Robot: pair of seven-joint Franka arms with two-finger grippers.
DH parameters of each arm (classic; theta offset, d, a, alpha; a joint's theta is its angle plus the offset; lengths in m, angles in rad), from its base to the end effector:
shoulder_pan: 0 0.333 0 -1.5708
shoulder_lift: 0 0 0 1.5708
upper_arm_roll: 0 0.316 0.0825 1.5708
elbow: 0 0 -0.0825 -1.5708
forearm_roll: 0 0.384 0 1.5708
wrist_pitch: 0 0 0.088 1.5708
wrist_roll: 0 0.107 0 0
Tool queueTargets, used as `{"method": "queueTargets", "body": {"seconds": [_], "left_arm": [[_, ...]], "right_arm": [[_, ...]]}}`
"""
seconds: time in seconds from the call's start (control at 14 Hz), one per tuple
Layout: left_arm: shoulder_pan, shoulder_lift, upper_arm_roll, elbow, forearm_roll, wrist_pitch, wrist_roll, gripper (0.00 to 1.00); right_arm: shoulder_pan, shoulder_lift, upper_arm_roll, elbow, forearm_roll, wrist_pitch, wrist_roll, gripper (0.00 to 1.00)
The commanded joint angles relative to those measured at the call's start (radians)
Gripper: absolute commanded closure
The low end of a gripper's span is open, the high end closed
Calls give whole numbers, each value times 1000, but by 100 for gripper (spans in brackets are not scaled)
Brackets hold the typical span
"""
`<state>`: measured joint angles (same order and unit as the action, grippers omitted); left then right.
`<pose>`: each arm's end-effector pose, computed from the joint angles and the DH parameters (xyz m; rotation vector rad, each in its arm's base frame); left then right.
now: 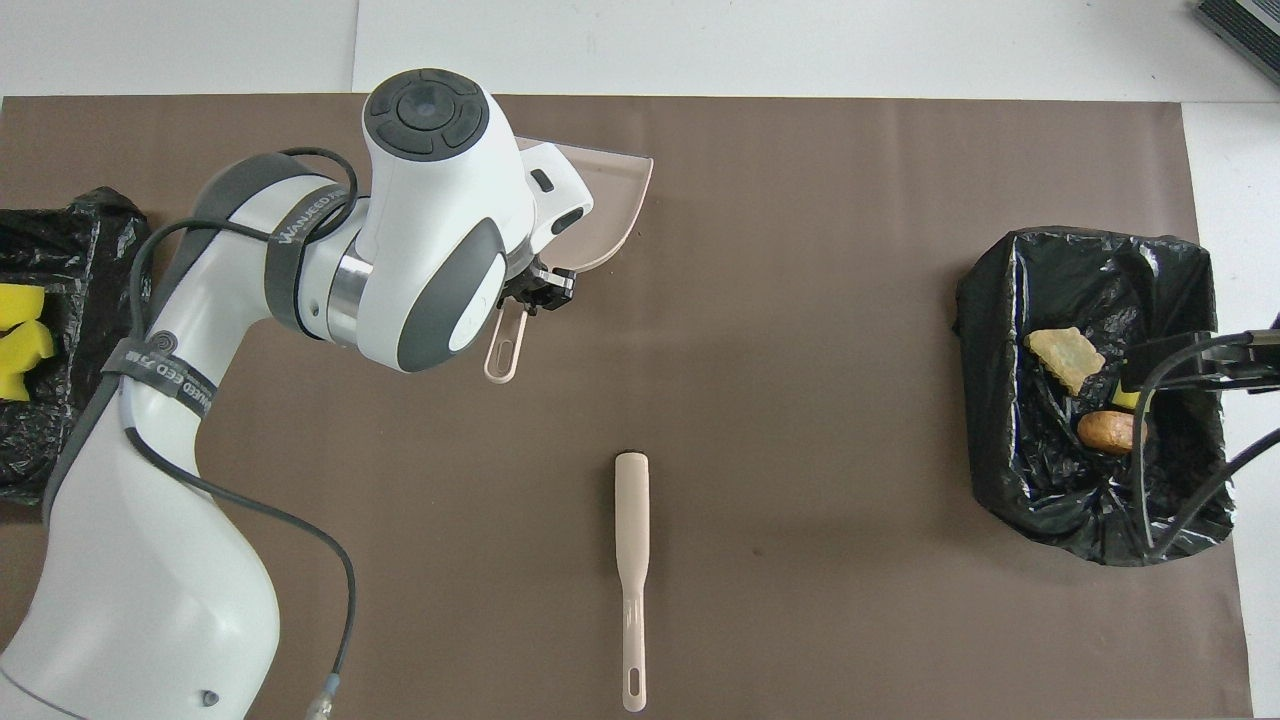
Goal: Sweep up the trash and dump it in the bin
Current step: 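Set the dustpan down on the mat with the left gripper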
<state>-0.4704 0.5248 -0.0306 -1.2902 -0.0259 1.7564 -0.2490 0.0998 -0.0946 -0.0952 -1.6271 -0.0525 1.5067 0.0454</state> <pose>0.6184 -0.3361 0.4406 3.1002 -0.3782 -0.1081 0.5182 -0.0061 0.6432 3.0965 -0.0665 -0.0389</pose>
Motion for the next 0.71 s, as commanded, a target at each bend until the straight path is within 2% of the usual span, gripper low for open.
{"method": "queueTargets", "body": {"seconds": [0.0,0.29,0.64], "left_arm": [[-31,115,12,161,-26,-51,-79,100],[-103,240,29,246,-12,-42,-180,100],[-105,235,-6,235,-25,-37,-217,100]], "right_arm": [[-11,1,-1,6,16,-6,-16,0],[-11,1,-1,6,16,-6,-18,0],[-11,1,-1,6,16,-6,-18,0]]}}
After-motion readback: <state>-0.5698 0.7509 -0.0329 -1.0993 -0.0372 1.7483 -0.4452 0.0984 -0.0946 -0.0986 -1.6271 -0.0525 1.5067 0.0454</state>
